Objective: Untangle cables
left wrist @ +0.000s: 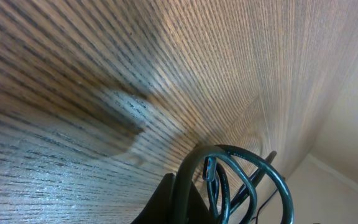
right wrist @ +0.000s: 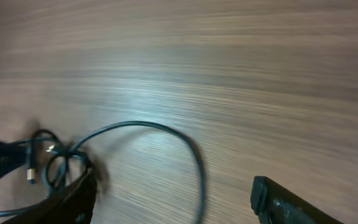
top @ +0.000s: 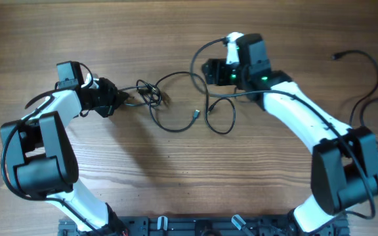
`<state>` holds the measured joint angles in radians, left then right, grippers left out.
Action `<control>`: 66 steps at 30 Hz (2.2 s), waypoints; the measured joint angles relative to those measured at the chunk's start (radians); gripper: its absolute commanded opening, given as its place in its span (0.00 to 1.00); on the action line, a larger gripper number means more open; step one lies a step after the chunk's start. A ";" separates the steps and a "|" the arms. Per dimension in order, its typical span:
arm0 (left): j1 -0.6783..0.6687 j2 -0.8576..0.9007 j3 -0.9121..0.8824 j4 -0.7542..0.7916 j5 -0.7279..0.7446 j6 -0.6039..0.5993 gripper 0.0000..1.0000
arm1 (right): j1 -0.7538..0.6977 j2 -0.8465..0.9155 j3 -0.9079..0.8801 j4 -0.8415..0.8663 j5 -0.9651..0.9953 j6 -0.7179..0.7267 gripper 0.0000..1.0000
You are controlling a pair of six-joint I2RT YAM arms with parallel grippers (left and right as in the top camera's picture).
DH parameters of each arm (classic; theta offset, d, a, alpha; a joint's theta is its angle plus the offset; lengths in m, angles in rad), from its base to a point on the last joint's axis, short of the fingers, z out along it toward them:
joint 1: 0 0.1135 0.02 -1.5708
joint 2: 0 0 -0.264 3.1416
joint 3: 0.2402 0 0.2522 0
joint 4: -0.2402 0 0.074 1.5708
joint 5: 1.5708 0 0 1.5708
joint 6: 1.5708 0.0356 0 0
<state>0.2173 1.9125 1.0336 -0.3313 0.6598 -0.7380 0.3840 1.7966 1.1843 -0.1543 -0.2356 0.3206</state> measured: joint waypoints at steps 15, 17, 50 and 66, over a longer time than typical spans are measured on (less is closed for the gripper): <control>0.000 0.000 0.000 0.000 -0.001 0.000 0.07 | 0.081 0.329 0.010 0.344 -0.138 0.050 0.70; 0.000 0.000 0.000 0.000 -0.001 0.000 0.08 | 0.081 0.342 0.006 0.426 -0.231 0.152 0.71; 0.000 0.000 0.000 0.000 -0.001 0.000 0.08 | 0.182 0.320 0.036 0.299 -0.028 0.669 0.81; 0.000 0.000 0.000 0.000 0.000 0.000 0.08 | -0.377 0.254 0.089 -0.295 -0.316 0.576 0.82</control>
<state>0.2169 1.9125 1.0336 -0.3317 0.6601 -0.7380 0.0067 2.0506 1.2732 -0.4492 -0.5514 0.8970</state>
